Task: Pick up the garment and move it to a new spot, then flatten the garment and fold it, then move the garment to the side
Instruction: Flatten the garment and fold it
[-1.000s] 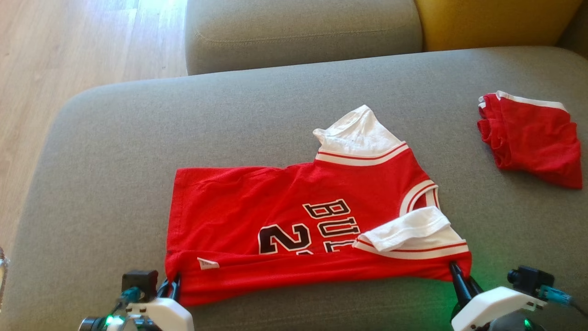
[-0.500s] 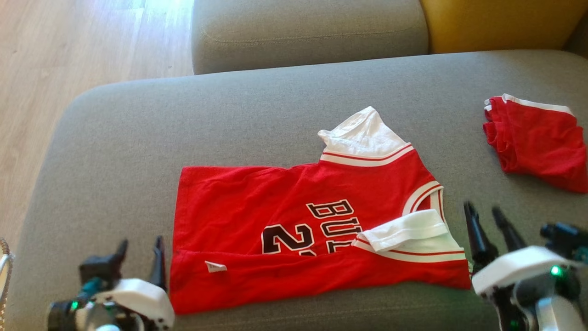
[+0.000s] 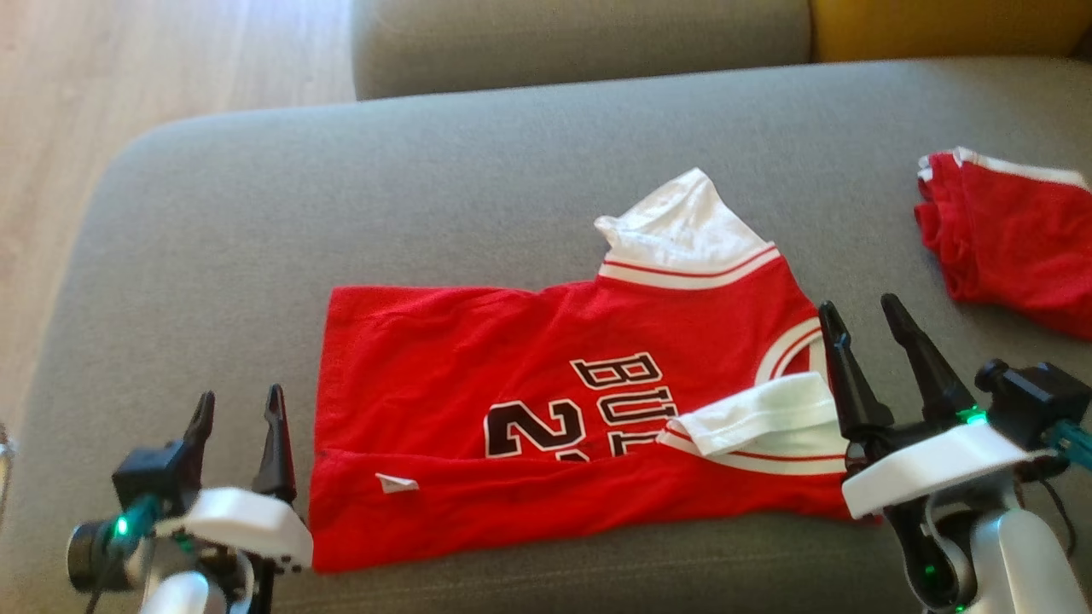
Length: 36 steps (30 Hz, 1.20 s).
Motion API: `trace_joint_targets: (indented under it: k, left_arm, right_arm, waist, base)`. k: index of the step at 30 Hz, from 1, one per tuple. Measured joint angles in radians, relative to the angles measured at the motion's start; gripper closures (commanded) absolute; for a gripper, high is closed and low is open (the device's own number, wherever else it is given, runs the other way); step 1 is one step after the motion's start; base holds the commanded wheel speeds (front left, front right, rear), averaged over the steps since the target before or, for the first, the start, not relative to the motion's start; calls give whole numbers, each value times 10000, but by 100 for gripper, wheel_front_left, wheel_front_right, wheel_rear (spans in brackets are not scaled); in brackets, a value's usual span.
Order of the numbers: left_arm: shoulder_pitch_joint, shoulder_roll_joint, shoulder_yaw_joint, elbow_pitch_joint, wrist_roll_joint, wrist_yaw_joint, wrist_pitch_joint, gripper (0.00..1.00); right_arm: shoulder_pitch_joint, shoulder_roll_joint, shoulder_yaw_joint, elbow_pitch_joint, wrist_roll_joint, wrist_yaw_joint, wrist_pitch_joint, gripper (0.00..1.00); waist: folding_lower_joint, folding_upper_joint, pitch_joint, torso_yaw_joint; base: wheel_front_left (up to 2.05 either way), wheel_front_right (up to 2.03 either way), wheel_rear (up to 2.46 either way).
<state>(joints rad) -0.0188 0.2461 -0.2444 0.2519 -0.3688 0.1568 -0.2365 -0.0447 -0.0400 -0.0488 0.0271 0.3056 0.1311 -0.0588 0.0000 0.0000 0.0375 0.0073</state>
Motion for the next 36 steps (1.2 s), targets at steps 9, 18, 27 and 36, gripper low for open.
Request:
trace_joint_targets:
  k: [9,18,27,36]
  left_arm:
    - [-1841,648,-420,855,-330,-1338,1973,0]
    - [-2535,1164,-650,1816,-568,-1848,3429,0]
    - [-3525,1175,-665,2688,-683,-2027,3630,0]
    - [-4431,1055,-675,3893,-853,-2186,3653,0]
  right_arm:
    - [-399,-4,169,-226,-69,0,-171,0]
    - [-687,-6,268,-86,-50,0,-506,0]
    - [-796,-6,349,84,25,0,-692,0]
    - [-1071,-8,485,105,23,0,-692,0]
  waist:
    - [2,0,826,-586]
    - [3,0,1312,-1056]
    - [1,0,1629,-1244]
    - [1,0,1976,-1338]
  base:
    - [0,0,0]
    - [0,0,0]
    - [0,0,0]
    - [0,0,0]
